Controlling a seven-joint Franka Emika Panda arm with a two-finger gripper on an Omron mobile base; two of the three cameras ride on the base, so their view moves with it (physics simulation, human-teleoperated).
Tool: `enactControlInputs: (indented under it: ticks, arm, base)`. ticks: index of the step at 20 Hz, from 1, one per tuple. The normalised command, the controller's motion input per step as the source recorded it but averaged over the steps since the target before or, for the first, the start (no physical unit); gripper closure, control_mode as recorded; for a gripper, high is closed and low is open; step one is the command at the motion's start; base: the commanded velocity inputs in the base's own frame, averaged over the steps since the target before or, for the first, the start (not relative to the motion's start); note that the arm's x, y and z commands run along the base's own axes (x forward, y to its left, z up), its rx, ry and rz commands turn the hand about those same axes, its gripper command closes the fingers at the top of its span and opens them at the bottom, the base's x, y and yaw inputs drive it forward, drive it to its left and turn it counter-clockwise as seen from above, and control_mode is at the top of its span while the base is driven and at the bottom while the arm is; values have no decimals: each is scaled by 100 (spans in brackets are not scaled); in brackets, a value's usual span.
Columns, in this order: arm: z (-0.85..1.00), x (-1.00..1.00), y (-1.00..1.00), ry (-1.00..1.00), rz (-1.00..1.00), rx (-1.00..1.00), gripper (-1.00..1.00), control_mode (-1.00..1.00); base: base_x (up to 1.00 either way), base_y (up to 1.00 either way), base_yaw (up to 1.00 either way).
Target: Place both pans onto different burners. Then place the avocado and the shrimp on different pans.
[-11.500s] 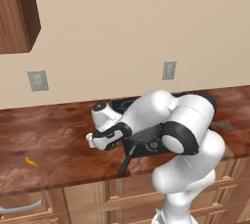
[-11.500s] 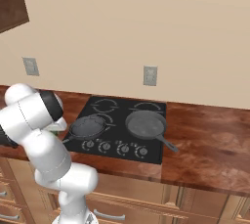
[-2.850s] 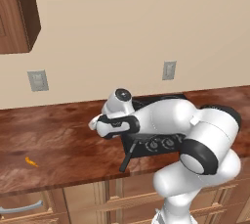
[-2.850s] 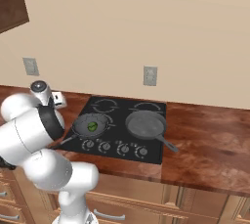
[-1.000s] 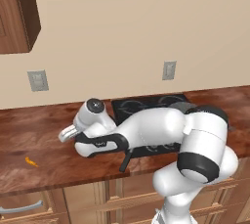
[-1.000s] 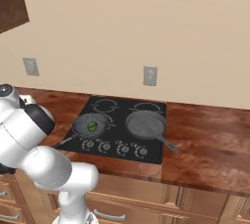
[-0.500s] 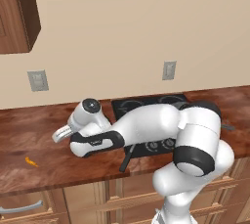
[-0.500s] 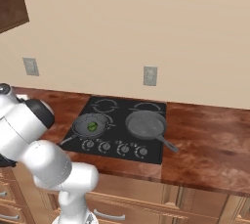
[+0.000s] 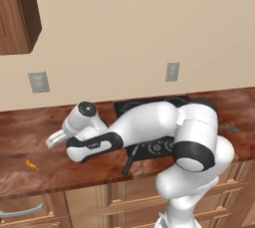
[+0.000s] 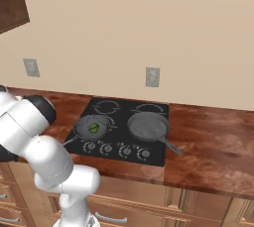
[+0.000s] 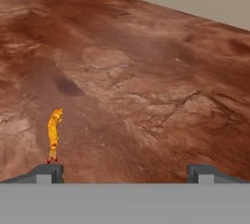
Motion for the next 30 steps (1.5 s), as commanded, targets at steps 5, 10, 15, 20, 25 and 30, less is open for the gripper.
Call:
enactControlInputs:
  ticks: [5, 10, 15, 20, 25, 30]
  arm:
    - [0, -5, 24, 1, 2, 0, -100, -100]
    - [-2, -6, 26, 2, 1, 0, -100, -100]
    - [-8, -11, 23, 1, 2, 0, -100, -100]
    - [-11, -19, 18, 0, 2, 0, -100, -100]
    - [-7, -25, 15, 0, 2, 0, -100, -100]
    - [-4, -18, 13, 0, 1, 0, -100, -100]
  base:
    - [0, 0, 0]
    - [0, 0, 0]
    - [0, 0, 0]
    - [0, 0, 0]
    - [0, 0, 0]
    - [0, 0, 0]
